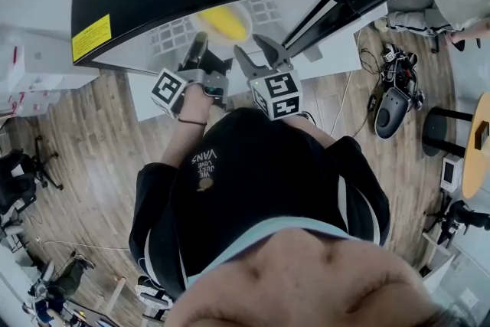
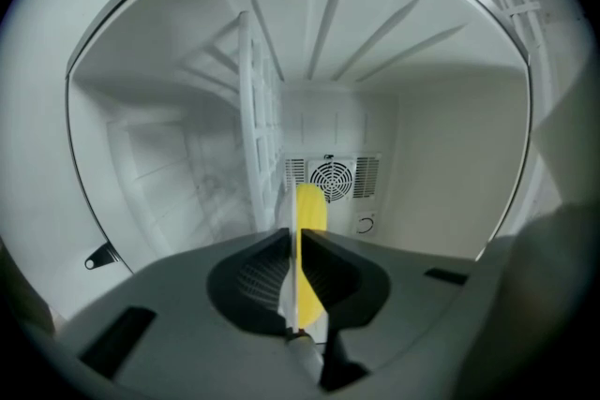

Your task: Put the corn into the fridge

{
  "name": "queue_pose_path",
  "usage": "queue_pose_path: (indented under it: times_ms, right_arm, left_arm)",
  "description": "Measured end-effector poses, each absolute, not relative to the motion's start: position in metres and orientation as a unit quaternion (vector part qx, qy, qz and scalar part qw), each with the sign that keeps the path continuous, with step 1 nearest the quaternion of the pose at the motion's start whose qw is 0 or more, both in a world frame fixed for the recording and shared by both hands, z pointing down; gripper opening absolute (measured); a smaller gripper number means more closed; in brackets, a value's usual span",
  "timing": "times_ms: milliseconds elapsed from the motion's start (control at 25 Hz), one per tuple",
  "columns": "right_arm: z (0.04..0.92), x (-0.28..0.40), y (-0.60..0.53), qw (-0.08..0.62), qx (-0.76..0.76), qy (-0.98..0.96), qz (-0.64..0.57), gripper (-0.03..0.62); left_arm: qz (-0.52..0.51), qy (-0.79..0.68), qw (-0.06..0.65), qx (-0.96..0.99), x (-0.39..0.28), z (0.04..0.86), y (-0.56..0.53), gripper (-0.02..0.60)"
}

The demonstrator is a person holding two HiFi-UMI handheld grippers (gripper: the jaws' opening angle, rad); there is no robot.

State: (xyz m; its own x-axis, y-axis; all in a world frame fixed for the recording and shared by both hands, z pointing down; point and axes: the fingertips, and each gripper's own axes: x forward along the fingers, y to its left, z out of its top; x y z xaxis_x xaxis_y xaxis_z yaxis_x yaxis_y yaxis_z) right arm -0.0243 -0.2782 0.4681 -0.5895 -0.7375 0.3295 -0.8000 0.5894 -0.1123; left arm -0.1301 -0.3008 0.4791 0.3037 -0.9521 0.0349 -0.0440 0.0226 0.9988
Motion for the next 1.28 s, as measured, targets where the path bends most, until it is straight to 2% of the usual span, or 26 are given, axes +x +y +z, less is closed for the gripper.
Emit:
queue_pose_path:
  times_ms: [600, 1280]
  right_arm:
    - [0.470, -0.021, -0.305, 0.122, 0.447, -0.877, 0.129, 0.192]
    - [0.471, -0.023, -0.331, 0.121, 0.439, -0.881, 0.128, 0.179]
  left_arm:
    - [-0.412, -0.432, 0.589, 0.544, -0.131, 0.488, -0.296, 0.029]
    - [-0.418, -0.437, 0.565, 0.561, -0.130, 0.478, -0.301, 0.029]
